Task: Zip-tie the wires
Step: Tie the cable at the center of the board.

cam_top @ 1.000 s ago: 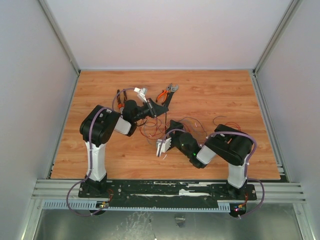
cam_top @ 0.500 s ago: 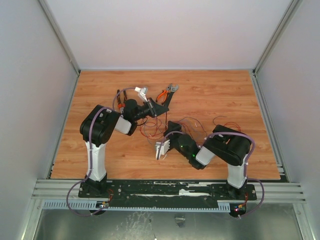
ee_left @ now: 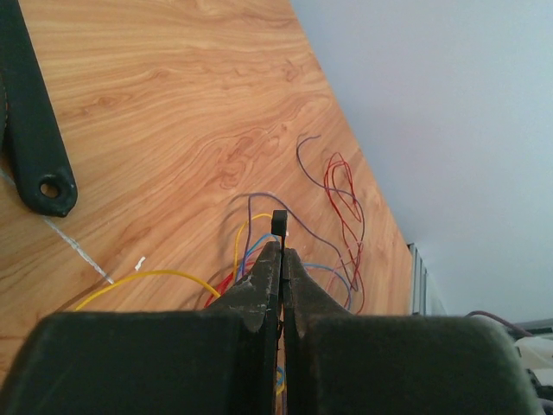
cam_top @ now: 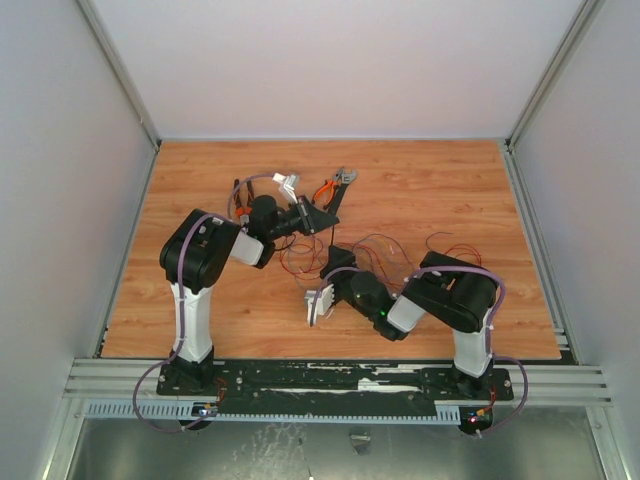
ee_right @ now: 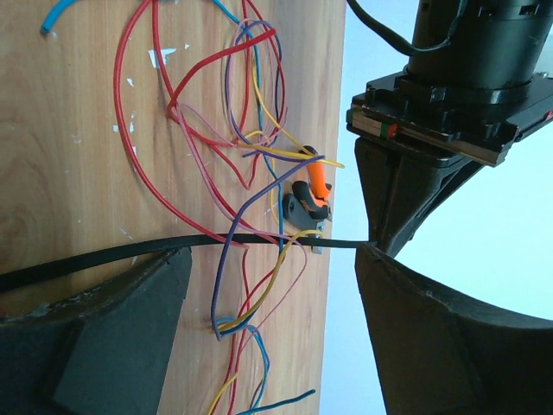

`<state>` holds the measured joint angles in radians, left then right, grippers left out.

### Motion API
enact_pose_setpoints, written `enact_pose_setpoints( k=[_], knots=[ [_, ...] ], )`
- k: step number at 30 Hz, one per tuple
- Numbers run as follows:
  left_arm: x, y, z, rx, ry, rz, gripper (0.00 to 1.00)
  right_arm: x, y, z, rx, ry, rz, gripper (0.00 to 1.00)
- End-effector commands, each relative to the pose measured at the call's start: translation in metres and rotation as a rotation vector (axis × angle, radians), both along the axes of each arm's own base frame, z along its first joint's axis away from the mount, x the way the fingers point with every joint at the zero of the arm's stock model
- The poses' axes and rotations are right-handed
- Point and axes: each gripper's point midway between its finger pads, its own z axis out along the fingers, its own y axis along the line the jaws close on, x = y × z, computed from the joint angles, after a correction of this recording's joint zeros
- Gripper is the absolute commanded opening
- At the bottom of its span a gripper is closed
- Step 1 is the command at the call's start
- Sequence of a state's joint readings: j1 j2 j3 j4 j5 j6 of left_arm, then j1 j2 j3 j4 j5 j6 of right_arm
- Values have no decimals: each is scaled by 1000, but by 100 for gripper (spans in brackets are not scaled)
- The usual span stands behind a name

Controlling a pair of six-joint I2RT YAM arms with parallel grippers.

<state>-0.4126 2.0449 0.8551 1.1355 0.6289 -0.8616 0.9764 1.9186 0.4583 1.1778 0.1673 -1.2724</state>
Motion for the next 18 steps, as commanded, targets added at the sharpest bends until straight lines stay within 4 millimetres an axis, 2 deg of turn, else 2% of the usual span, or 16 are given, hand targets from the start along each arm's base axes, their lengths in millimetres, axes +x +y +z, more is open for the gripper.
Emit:
enact_pose_setpoints(
  k=[1,10,18],
  knots=[
    [2,-4,9,10,-34,-33,0,-6,2,-13,-57,31,25,78],
    [-1,-6,9,12,-31,-54,0,-4,-3,-14,-85,22,22,78],
    [-2,-6,8,22,-29,-65,0,12,-17,-12,-101,7,-18,80]
  ],
)
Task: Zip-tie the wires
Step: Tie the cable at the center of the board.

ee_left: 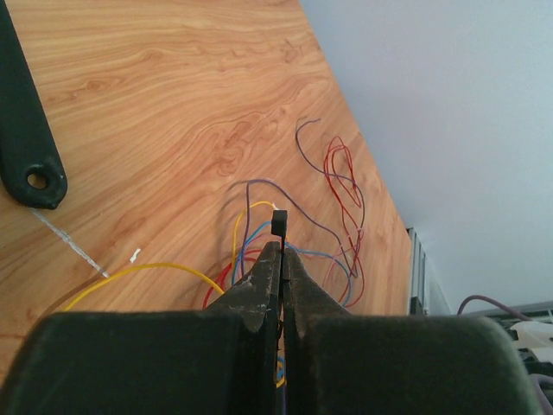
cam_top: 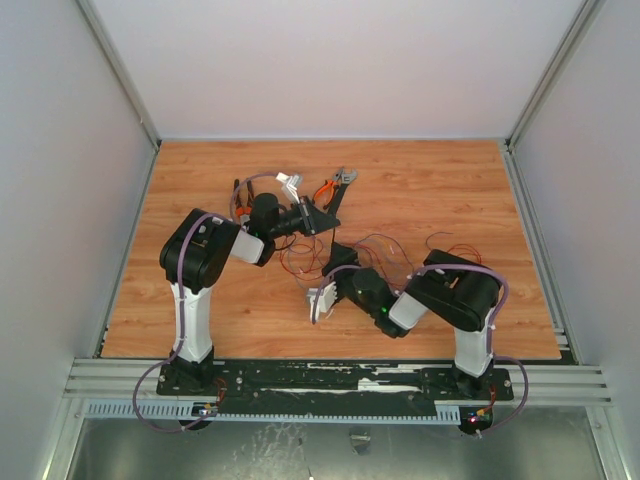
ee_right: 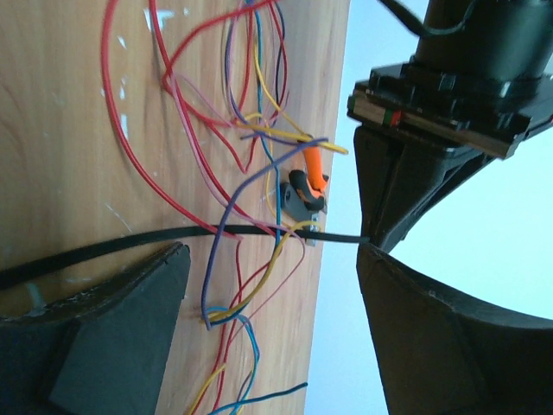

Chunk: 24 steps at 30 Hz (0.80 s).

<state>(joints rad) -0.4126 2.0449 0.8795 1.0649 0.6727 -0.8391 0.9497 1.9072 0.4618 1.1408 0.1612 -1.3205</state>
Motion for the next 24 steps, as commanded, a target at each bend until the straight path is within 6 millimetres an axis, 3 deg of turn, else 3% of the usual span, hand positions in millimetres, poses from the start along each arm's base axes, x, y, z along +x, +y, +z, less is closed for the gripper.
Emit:
enact_pose_setpoints(
  k=[1,24],
  knots=[
    [2,-3,13,-5,-51,-21,0,5,-10,-11,-50,25,-13,80],
    [4,-3,14,7,-52,-19,0,-8,8,-5,50,73,34,80]
  ],
)
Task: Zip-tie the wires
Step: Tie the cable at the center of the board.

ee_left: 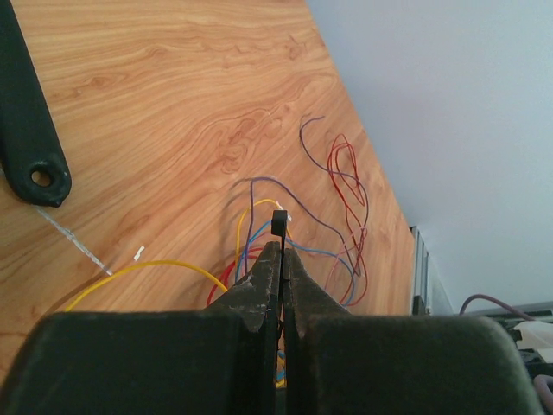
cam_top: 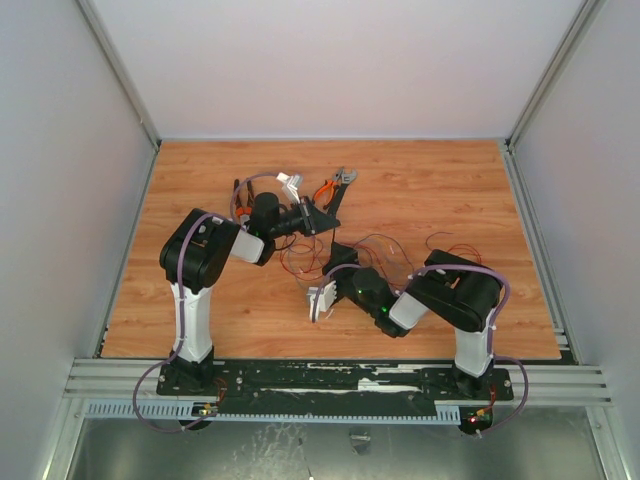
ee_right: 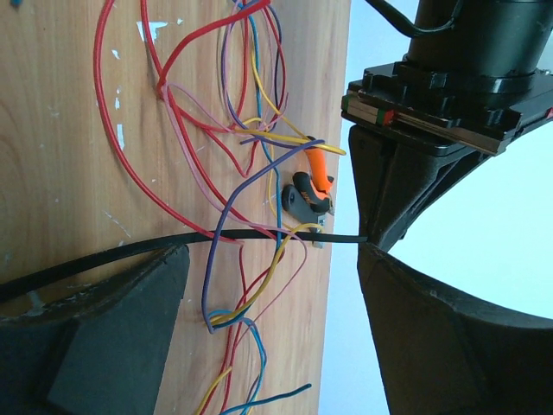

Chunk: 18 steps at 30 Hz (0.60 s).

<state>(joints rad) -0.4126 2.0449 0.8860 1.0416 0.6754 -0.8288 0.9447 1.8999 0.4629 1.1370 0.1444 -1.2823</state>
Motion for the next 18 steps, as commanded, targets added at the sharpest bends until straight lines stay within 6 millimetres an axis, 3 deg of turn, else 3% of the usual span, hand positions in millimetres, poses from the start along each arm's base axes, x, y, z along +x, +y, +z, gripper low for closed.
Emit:
enact_pose_setpoints(
  k=[1,18],
  knots=[
    [4,-3,15,-2,-57,-16,0,-8,8,-5,21,46,35,80],
    [8,-3,11,17,-44,-20,0,-15,13,3,8,27,55,73]
  ],
)
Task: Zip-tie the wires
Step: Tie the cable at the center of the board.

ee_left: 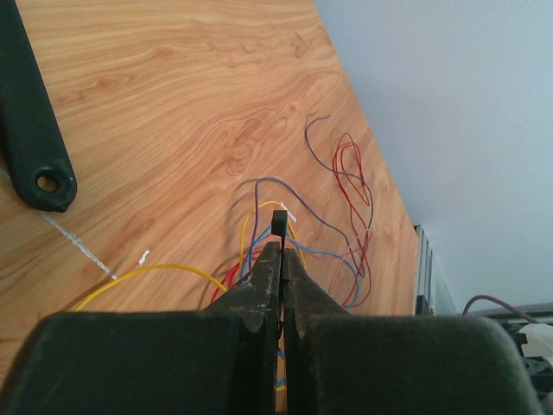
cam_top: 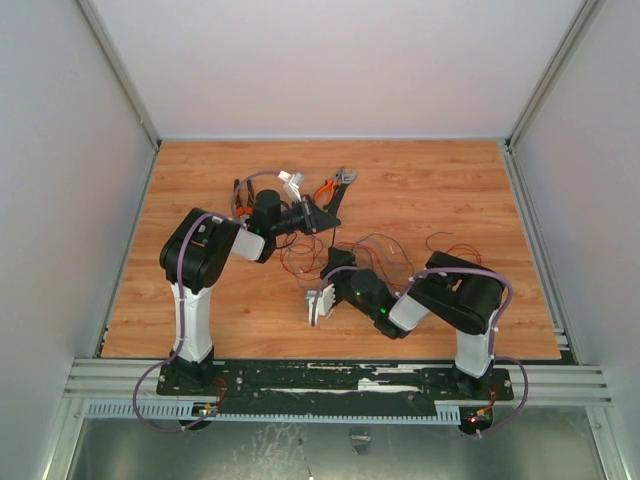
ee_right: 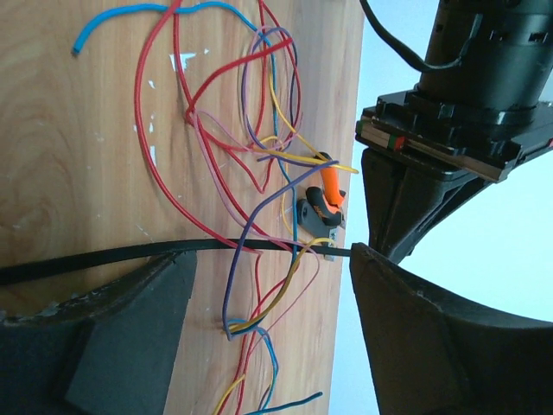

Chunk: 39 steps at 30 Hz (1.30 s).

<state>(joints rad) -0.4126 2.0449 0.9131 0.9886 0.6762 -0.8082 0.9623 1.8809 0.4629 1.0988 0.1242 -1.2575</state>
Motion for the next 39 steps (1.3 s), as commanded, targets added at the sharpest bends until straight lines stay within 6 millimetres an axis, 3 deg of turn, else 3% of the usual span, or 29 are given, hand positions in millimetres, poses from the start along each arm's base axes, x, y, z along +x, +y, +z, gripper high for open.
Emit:
enact_pose_setpoints(
  k=[1,27,32,39],
  knots=[
    [4,-2,12,-1,-48,-18,0,-8,8,6,2,-8,28,72],
    [3,-3,11,0,-41,-23,0,-35,19,-8,-33,-6,68,57],
    [3,-3,9,3,-40,-23,0,-37,20,-5,-16,8,67,42],
    [1,-3,10,5,-50,-41,0,-43,23,-1,36,112,54,8]
  ],
)
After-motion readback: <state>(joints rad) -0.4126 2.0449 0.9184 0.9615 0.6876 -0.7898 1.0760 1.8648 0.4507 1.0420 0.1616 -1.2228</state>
